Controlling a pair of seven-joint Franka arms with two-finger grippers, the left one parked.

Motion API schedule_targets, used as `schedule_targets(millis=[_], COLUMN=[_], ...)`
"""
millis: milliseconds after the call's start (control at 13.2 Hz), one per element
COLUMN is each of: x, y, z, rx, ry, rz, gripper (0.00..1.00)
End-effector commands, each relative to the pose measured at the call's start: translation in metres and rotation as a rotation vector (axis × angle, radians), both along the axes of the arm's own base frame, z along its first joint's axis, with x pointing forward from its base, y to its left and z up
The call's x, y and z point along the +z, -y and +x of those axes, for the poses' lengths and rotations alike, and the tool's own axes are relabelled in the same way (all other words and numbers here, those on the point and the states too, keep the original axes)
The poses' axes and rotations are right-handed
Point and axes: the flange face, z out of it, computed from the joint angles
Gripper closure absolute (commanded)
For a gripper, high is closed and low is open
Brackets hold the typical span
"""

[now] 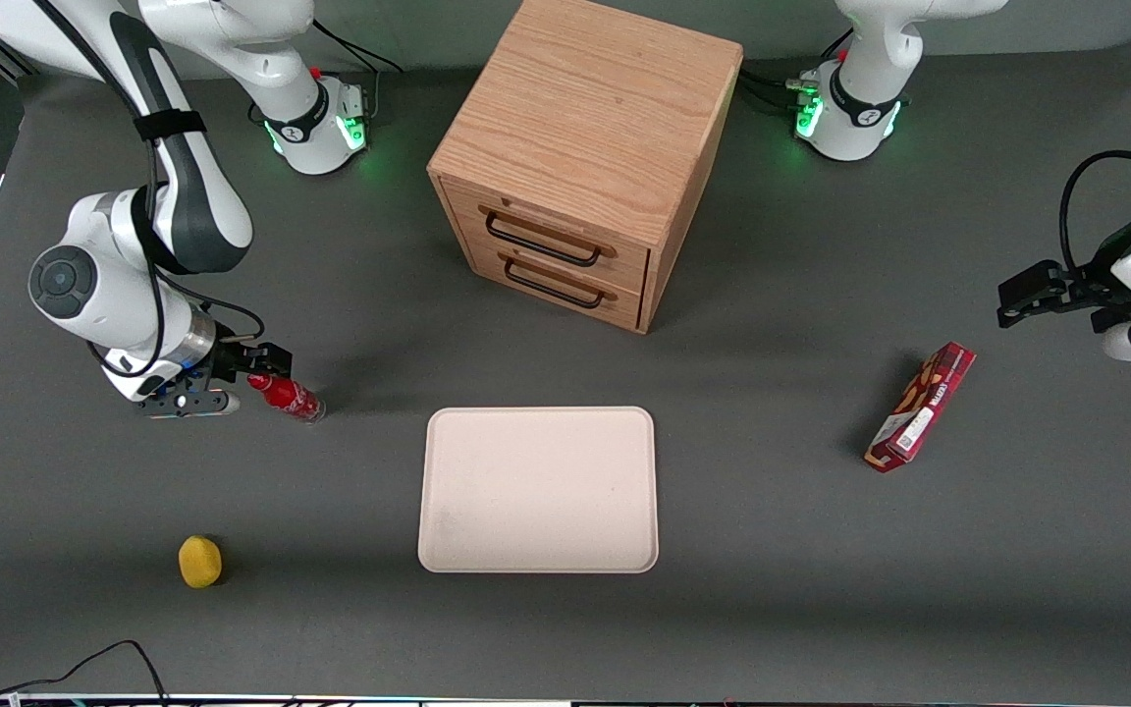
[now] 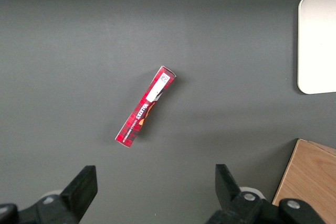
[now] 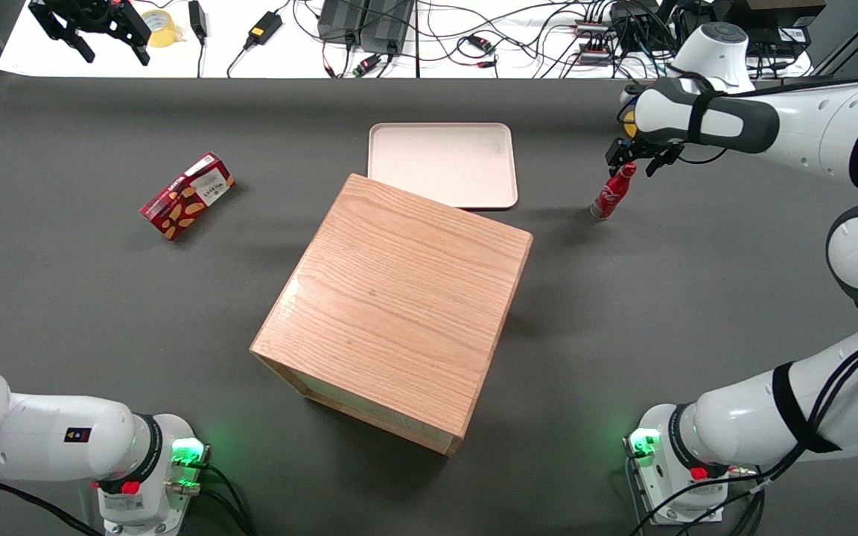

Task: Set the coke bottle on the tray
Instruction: 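Close the right gripper around the bottle's cap end and lift it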

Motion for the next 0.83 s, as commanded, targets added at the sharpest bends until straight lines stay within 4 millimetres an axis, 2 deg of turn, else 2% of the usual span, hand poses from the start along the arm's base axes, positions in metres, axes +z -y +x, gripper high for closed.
schedule_targets(millis=[0, 76, 152, 379, 455, 530, 758], x=[0.005, 0.007, 0.008, 0.028, 0.05, 0.083, 0.209], y=[0.002, 0.002, 0.002, 0.002, -0.001, -0.002, -0.01], z=[-0.006, -0.006, -0.006, -0.002, 0.004, 0.014, 0.025], rx=[0.025, 0.025, 0.025, 0.028, 0.029, 0.028, 0.04], ry=[0.024, 0.027, 0.027, 0.045, 0.039, 0.018, -0.072], rz=[0.005, 0.005, 0.005, 0.005, 0.007, 0.007, 0.006], gripper=[0.58, 0.84, 1.0, 1.0, 1.0, 1.0, 1.0])
